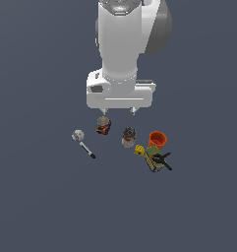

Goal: Pick up a designated object from a clutter of objects.

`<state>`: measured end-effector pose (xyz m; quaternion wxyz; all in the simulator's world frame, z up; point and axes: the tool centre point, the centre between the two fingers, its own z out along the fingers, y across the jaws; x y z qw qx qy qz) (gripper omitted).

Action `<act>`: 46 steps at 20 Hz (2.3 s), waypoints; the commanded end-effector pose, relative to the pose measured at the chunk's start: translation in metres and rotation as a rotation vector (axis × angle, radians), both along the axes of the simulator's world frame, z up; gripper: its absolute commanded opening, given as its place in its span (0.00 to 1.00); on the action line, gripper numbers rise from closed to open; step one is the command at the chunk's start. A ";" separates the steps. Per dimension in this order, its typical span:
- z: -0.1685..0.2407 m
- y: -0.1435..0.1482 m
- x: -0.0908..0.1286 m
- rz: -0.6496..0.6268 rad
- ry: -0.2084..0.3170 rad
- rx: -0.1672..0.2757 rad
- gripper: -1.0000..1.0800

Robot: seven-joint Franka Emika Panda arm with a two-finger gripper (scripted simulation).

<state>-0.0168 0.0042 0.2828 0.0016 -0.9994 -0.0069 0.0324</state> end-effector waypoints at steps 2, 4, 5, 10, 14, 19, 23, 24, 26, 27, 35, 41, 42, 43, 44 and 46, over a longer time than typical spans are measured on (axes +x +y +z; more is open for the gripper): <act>0.000 0.000 0.000 -0.001 0.000 0.001 0.96; 0.000 0.001 0.001 -0.006 -0.002 0.004 0.96; 0.000 0.002 0.001 -0.011 -0.003 0.008 0.96; 0.002 0.006 0.004 -0.046 -0.011 0.030 0.96; 0.003 0.006 0.004 -0.054 -0.011 0.032 0.96; -0.002 0.007 0.006 -0.026 -0.012 0.029 0.96; -0.011 0.011 0.009 0.026 -0.015 0.025 0.96; -0.014 0.012 0.009 0.043 -0.016 0.024 0.96; -0.021 0.014 0.011 0.081 -0.018 0.021 0.96; -0.025 0.016 0.012 0.103 -0.018 0.020 0.96; -0.066 0.032 0.020 0.338 -0.026 0.009 0.96; -0.101 0.048 0.024 0.539 -0.032 0.006 0.96; -0.107 0.051 0.024 0.573 -0.033 0.006 0.96; -0.113 0.053 0.024 0.607 -0.034 0.007 0.96; -0.119 0.056 0.024 0.641 -0.035 0.007 0.96; -0.131 0.062 0.024 0.709 -0.036 0.008 0.96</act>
